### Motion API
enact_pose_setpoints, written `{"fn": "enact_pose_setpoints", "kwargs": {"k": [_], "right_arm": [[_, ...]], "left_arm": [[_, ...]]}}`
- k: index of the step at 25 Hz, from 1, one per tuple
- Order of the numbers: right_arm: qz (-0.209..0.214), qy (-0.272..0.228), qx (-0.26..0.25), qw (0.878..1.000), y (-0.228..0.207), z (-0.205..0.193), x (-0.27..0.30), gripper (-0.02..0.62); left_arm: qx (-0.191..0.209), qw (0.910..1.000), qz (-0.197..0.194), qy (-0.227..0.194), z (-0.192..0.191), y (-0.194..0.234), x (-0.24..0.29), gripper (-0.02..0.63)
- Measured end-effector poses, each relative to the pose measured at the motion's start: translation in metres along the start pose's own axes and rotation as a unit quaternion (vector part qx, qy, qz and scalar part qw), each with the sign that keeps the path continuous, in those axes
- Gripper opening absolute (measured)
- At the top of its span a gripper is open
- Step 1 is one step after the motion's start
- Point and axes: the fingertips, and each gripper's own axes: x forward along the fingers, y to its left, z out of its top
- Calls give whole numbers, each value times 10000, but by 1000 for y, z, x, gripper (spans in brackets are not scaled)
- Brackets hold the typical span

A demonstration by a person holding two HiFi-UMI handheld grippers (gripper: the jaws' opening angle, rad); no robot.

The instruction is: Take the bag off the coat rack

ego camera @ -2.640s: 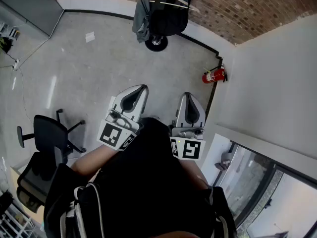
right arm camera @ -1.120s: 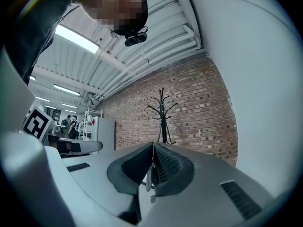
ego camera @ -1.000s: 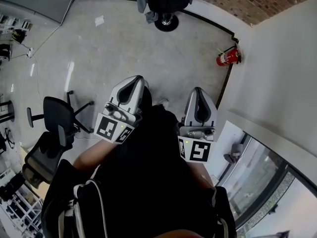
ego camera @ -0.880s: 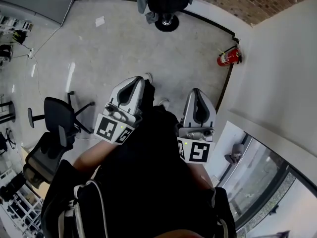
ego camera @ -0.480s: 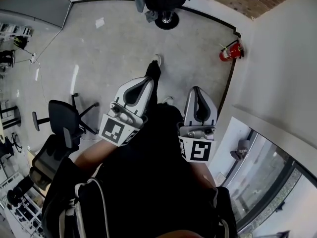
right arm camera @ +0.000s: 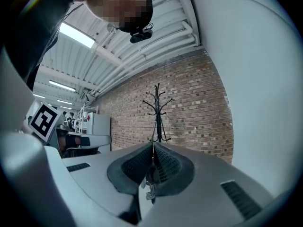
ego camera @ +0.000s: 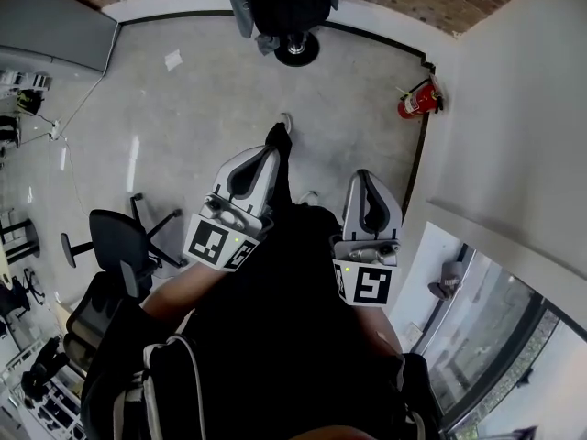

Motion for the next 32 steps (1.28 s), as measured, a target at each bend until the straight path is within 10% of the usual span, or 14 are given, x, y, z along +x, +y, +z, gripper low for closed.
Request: {"fn": "enact_pose_setpoints", "kwargs": {"k": [18, 32], "right_arm": [[570, 454, -786, 9942, 15, -11, 193, 20], [363, 669, -642, 9950, 14, 2, 327, 20]], "left_arm": [[-766, 9965, 59, -323, 21, 152, 112, 18], [-404, 9930, 547, -963, 91, 300, 150, 18]]}}
